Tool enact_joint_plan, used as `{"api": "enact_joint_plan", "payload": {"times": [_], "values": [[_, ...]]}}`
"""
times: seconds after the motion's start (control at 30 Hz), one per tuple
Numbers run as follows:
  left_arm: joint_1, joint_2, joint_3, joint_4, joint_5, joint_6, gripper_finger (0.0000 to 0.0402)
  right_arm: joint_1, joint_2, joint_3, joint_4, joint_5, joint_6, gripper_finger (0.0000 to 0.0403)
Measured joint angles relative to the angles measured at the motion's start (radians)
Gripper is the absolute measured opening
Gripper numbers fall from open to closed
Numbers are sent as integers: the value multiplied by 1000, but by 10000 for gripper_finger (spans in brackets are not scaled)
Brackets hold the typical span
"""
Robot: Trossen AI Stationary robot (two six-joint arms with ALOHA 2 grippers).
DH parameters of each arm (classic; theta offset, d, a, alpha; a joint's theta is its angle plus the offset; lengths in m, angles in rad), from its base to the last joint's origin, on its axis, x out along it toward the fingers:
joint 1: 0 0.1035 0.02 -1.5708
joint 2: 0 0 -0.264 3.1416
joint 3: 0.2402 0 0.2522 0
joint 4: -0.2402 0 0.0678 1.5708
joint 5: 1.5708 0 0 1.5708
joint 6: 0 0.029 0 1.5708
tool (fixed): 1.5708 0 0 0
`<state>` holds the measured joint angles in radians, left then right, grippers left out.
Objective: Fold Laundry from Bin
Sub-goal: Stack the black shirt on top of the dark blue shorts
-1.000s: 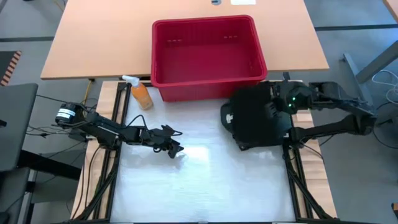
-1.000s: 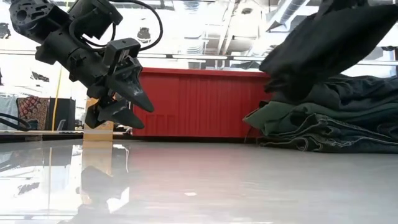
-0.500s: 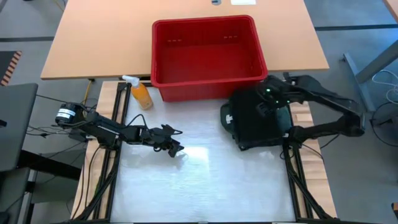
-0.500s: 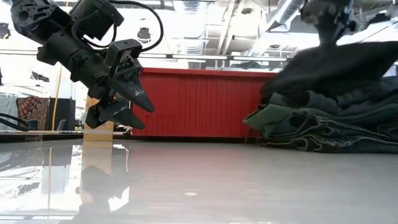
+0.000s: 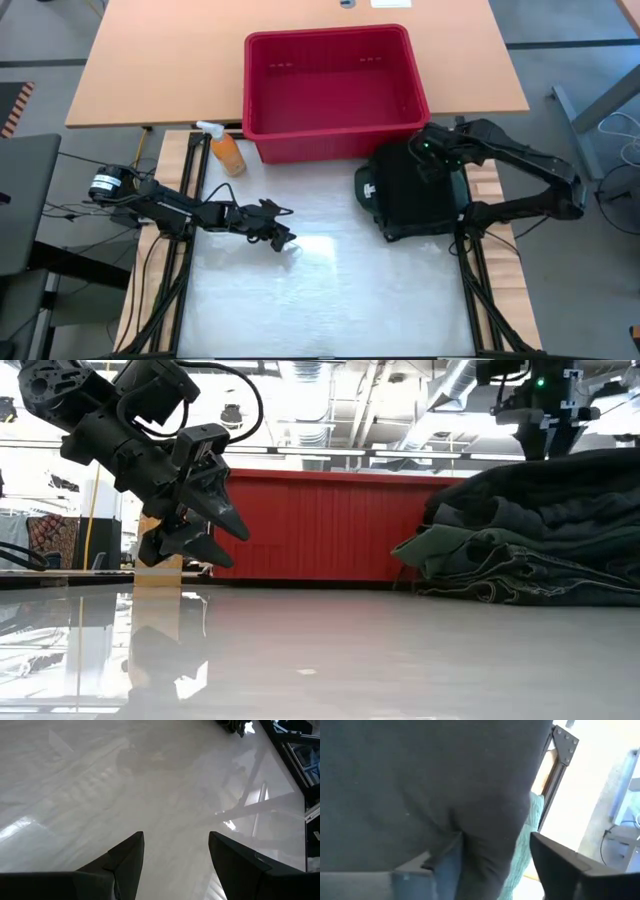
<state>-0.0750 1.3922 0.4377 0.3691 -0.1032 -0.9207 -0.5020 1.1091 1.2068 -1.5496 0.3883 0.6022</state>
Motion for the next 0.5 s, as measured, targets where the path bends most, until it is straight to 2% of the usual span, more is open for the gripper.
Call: {"api": "enact_joint_plan", "payload": {"times": [0.17, 0.3, 0.5], "values": [[0, 0, 0, 0, 9, 0, 212, -22, 22, -76, 21, -36, -1, 308], [-3, 0, 0, 0, 9, 0, 212, -36, 25, -215, 133, -115, -13, 311], [-6, 0, 0, 0, 47, -8, 212, 32, 23, -380, 346, -182, 69, 309]]}}
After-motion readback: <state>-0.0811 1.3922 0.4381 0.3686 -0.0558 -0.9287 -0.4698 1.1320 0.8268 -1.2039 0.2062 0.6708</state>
